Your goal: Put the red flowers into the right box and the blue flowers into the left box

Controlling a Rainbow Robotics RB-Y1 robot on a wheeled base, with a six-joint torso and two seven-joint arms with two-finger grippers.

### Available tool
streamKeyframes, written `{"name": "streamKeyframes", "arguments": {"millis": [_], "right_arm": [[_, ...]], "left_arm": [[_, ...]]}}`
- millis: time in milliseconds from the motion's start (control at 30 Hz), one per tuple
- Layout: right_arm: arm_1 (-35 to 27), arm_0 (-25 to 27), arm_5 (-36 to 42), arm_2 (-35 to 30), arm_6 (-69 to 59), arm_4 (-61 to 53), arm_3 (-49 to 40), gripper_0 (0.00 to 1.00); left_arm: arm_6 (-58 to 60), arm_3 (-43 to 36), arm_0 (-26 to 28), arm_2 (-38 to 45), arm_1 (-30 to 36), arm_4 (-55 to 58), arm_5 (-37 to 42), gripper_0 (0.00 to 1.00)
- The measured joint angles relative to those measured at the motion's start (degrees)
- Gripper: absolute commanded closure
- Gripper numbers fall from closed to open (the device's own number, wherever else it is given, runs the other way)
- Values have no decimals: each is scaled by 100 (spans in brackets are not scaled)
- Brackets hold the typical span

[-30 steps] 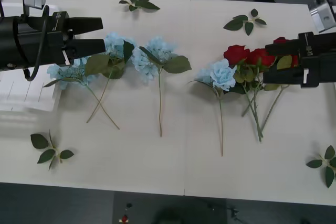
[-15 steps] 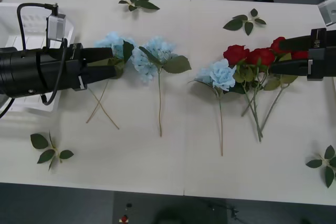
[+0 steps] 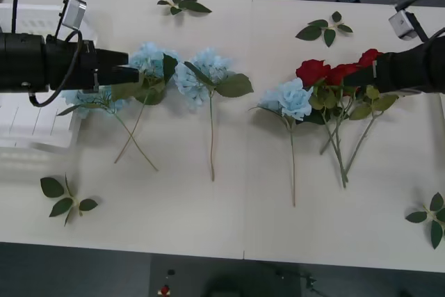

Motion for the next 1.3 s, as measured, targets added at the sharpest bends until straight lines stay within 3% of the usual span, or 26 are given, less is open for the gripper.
{"name": "streamKeyframes", "arguments": {"millis": [233, 367, 567, 700, 867, 1100, 1300], "right_arm": [[337, -487, 106, 509, -1782, 1609, 702, 0], [356, -499, 300, 499, -2076, 2038, 1076, 0], [367, -499, 301, 499, -3023, 2756, 1561, 0], [617, -499, 301, 498, -3307, 3552, 1925, 0], [1243, -499, 219, 481, -3312, 4095, 2430, 0], [1764, -499, -133, 480, -3345, 4094, 2925, 0], [1962, -499, -458, 392, -3720, 4088, 3397, 0]], "left_arm": [[1222, 101, -75, 0, 0, -925, 493, 4], [2852, 100, -75, 0, 0, -1312, 756, 4], [3597, 101, -75, 0, 0, -1447, 915, 4], [4905, 99, -75, 0, 0, -2288, 935, 4], [4997, 99, -79, 0, 0, -3372, 935, 5], [4996, 45, -75, 0, 3, -3872, 588, 4], [4996, -1011, 447, 1, 102, -4566, -292, 4]]}}
